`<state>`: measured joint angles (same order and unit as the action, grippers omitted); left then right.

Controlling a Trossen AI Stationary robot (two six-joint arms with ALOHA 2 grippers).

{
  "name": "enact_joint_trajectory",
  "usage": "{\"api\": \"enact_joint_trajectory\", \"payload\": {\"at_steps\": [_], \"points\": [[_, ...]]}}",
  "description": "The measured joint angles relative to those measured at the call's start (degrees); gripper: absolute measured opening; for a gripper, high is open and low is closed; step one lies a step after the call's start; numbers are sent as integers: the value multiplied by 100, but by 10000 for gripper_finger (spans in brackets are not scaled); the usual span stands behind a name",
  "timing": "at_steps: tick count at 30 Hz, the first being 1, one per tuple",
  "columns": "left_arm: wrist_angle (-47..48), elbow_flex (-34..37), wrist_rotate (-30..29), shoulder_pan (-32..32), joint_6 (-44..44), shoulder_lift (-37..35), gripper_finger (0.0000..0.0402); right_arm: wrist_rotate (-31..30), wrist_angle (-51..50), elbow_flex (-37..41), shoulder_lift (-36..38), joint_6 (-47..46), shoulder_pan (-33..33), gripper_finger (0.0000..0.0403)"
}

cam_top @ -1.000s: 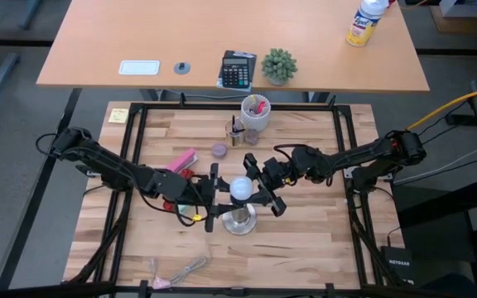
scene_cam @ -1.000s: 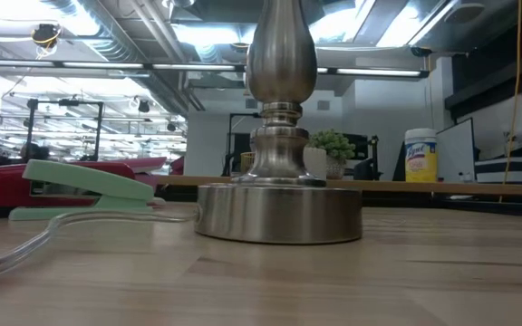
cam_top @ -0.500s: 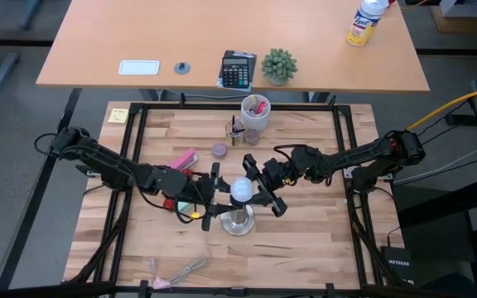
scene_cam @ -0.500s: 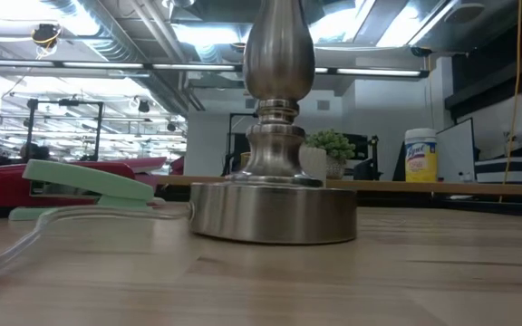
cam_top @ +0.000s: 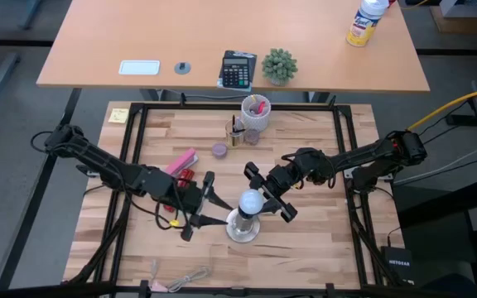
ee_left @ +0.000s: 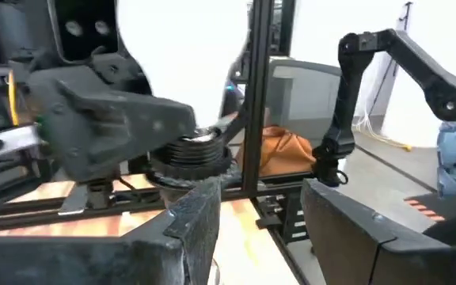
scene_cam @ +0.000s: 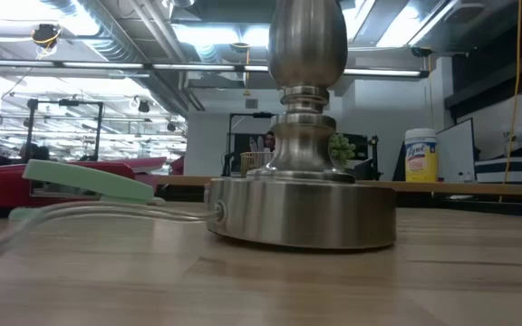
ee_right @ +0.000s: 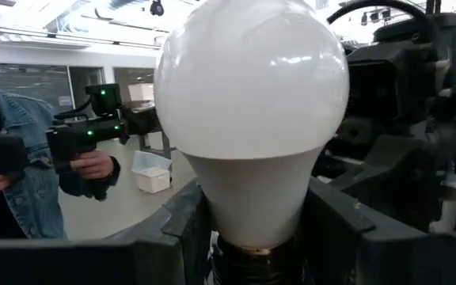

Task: Screw lightbulb
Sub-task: Remove the lightbulb from the lamp

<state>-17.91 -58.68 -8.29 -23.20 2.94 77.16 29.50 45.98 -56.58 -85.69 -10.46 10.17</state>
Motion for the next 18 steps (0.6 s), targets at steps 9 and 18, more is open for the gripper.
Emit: {"api": "enact_joint_trajectory", "payload": {"at_steps": [9,18], "points": [[422,-4,-105,22,497,-113,170,-420,-11,0,-3,25,-8,161],[1347,-4,-972,-165,1653,-78,170,-1503,-103,0,-7,137,-55,162]]}}
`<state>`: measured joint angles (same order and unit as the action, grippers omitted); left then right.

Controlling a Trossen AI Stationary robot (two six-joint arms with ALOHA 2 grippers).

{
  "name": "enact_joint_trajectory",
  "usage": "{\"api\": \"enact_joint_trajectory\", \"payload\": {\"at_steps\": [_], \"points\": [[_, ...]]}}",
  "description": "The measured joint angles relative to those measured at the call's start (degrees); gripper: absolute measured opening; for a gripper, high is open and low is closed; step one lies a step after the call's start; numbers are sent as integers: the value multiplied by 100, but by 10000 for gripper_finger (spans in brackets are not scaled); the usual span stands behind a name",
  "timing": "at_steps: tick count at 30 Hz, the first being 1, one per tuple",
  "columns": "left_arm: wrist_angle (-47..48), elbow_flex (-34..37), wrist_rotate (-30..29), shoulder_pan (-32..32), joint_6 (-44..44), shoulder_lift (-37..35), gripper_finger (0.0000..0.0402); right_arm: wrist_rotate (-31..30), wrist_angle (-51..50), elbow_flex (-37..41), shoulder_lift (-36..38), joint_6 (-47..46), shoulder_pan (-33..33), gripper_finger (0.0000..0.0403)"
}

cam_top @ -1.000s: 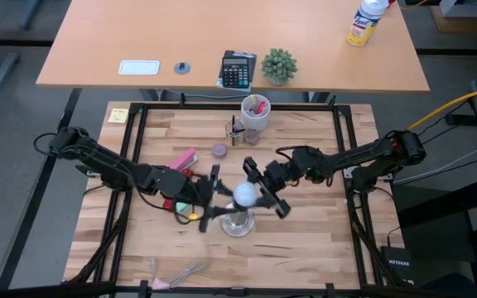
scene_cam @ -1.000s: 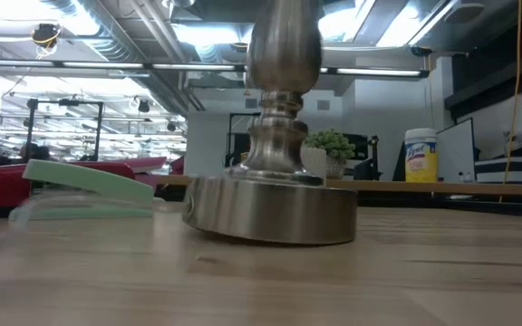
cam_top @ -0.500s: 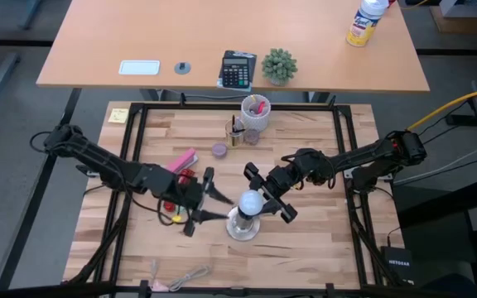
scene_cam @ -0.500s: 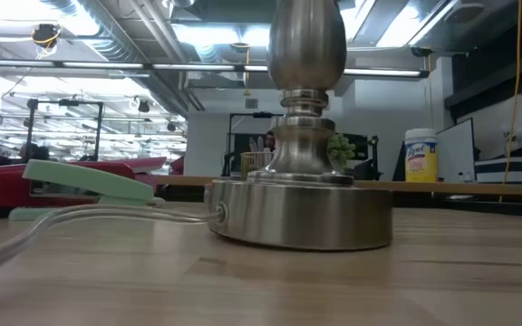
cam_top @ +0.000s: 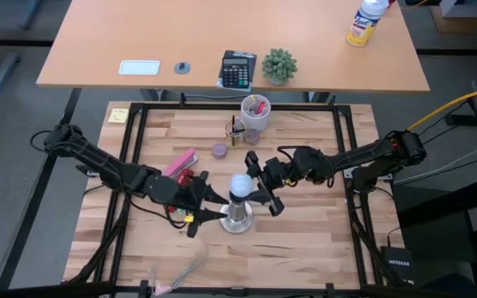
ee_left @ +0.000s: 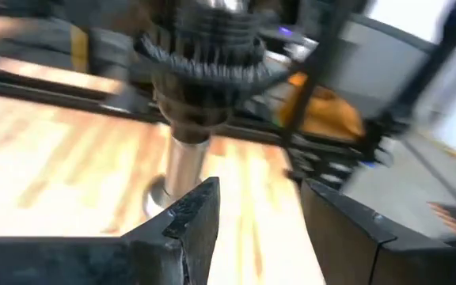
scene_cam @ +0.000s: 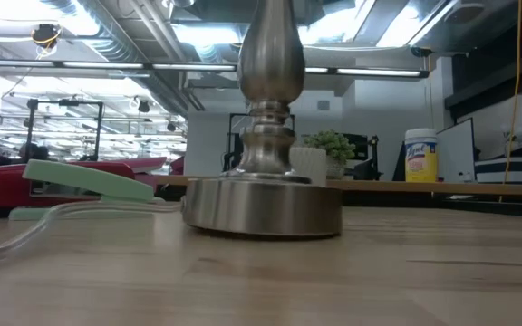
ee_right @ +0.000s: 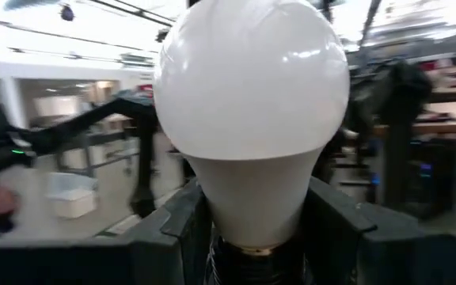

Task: Screw lightbulb
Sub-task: Remove the lightbulb from the lamp

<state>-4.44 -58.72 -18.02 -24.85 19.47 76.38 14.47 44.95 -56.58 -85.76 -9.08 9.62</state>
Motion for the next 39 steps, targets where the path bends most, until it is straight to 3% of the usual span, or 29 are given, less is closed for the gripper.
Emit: {"api": "enact_joint_trajectory", "payload": {"at_steps": [6,10,22,31,39], "points": [[-374,0,-2055,-373,-423,0,170,-648,-131,-11,0,208,9,162],[-455,0,-2414,-524,-602,0,170,-847,-145,-13,0,282,11,162],[-503,-2,-2411,-126,-137,299,170,-794,-151,-13,0,381,11,163],[-900,-4,-1387,178,-61,468,171,-773,-166,-20,0,396,11,163],[-1252,-4,-1358,441,-558,798,171,-798,-208,-22,0,392,9,163]]}}
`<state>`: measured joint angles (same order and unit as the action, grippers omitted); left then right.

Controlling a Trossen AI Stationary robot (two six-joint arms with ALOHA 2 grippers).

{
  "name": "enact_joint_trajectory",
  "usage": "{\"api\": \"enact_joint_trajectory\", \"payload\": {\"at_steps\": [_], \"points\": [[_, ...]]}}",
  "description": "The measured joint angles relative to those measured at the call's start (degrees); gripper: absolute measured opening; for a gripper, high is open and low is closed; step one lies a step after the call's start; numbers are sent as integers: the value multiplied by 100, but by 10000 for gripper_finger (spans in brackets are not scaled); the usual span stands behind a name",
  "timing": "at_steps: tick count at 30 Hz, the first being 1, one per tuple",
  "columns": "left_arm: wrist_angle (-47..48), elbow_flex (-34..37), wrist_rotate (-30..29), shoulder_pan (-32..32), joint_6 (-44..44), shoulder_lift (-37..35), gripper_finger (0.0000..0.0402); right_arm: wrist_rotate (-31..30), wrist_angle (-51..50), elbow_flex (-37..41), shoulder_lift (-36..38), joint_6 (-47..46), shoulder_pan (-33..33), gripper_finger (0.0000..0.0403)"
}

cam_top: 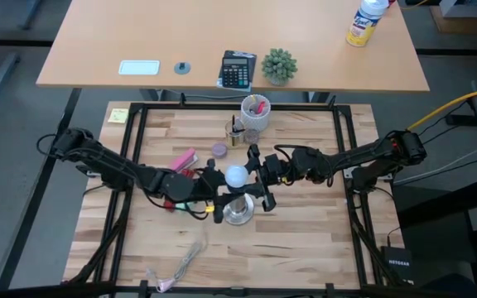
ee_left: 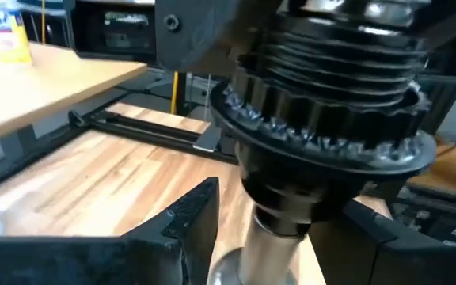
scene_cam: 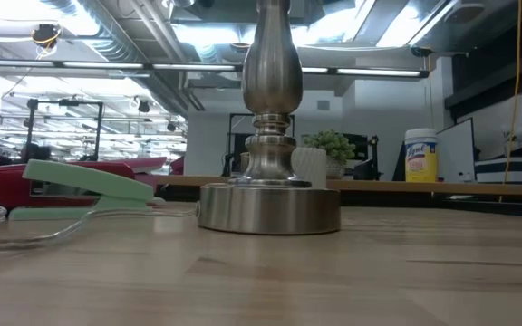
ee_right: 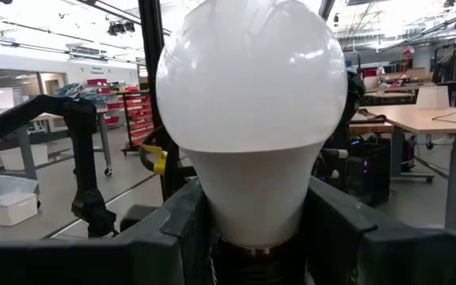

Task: Screw lightbulb
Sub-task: Remove the lightbulb from the lamp

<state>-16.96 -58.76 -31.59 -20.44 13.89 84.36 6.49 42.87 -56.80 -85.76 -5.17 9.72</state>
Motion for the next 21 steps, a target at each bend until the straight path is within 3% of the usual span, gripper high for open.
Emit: {"api": "enact_joint_trajectory", "payload": {"at_steps": [8,11,15,21], "points": [[-50,0,9,58,-354,2,167,26,-4,0,0,-7,0,163],[-58,0,11,23,-578,0,138,104,-2,0,0,-4,-4,163],[-56,0,6,-65,-1014,0,71,273,4,0,0,-7,-2,163],[-69,0,24,-165,-1246,0,65,539,33,-7,0,-7,-4,163]]}}
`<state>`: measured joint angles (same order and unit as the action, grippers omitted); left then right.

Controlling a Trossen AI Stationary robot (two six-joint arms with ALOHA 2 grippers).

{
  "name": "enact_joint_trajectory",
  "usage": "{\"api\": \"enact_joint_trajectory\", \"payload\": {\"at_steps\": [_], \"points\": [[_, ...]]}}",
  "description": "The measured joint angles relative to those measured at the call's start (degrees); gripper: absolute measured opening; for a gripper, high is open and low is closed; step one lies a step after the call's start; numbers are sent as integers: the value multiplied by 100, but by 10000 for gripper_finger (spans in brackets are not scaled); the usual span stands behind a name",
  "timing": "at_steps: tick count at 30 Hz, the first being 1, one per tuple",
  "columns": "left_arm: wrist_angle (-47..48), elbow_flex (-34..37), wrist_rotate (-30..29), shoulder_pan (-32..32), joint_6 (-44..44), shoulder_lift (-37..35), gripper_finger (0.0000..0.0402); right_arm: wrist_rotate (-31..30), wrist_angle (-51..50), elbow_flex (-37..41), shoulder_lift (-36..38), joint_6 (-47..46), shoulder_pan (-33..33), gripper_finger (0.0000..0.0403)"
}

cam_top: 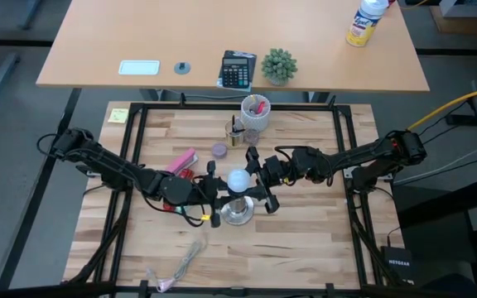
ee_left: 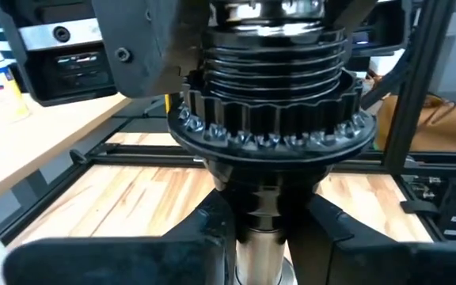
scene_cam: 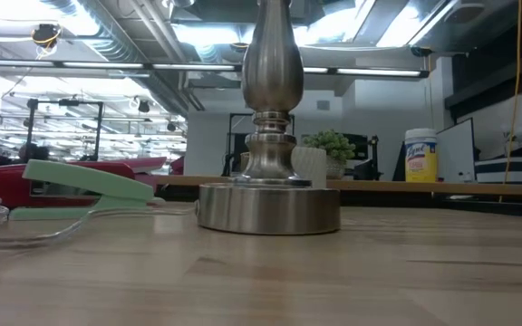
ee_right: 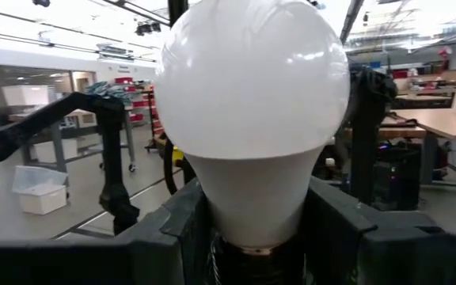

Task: Screw lightbulb
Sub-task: Remove the lightbulb from the lamp

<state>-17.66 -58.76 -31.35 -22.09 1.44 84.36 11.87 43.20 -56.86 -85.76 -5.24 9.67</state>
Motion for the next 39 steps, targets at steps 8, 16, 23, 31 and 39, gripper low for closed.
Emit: {"api": "enact_joint_trajectory", "payload": {"at_steps": [8,16,23,31,39], "points": [[44,-4,666,10,-44,-45,65,386,24,0,0,7,0,163],[272,11,1529,22,89,-319,65,848,83,0,0,-4,7,163],[520,7,1927,13,478,-424,65,1112,147,9,-1,-9,4,163],[451,4,2445,24,718,-422,65,1210,187,9,-4,146,11,163],[80,4,3293,197,1163,-417,65,1382,336,9,-2,397,11,163]]}}
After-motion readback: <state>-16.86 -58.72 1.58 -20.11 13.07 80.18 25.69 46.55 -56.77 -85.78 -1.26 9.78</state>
